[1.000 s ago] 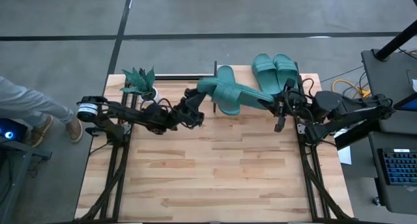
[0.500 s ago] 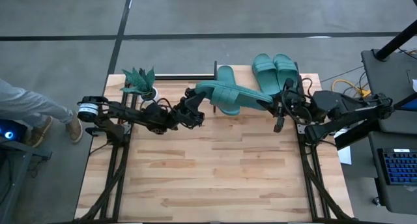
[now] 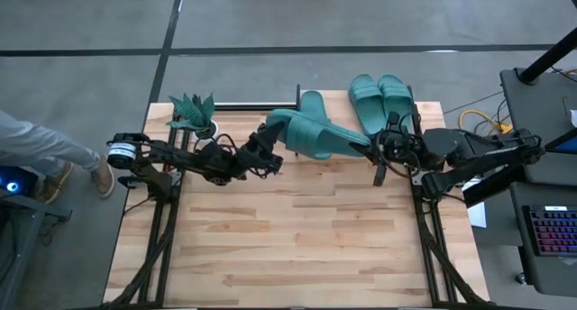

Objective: Pick and place slides into the shelf
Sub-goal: Put the green slipper on the shelf

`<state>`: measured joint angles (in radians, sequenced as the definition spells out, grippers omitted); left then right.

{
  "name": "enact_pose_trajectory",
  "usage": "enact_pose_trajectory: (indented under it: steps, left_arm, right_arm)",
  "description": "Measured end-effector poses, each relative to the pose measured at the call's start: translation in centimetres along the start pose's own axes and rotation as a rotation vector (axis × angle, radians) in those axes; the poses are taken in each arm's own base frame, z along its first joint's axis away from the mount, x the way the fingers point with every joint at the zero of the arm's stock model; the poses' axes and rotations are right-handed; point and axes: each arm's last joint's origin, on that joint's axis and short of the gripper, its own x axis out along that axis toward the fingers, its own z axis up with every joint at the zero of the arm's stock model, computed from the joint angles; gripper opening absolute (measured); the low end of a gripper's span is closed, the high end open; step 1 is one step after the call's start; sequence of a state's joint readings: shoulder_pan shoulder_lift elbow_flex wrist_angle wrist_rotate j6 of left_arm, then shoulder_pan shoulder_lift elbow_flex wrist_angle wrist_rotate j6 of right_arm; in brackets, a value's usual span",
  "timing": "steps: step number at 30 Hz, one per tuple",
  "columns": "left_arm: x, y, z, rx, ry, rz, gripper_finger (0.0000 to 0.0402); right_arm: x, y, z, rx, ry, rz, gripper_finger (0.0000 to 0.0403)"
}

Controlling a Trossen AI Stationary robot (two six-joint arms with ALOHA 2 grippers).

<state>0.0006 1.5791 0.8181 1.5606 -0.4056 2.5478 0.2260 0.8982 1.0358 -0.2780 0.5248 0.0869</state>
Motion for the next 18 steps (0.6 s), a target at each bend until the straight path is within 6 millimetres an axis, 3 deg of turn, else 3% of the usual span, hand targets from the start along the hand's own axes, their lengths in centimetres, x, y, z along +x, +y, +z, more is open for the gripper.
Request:
enact_pose_trajectory:
  steps: [3,11,18]
  left_arm:
    - [0.0,-0.1,0.0,-0.052,0.013,-0.04,0.002]
    - [0.0,-0.5,-0.2,-0.205,0.109,-0.173,0.002]
    - [-0.2,-0.7,-0.6,-0.227,0.217,-0.29,0.002]
  right_arm:
    - [0.2,0.1,0.1,-0.033,0.002,0.001,0.006]
    - [0.0,0.4,1.7,-0.312,-0.073,0.036,0.0195]
    - [0.0,0.9,4.2,-0.541,-0.155,0.085,0.0243]
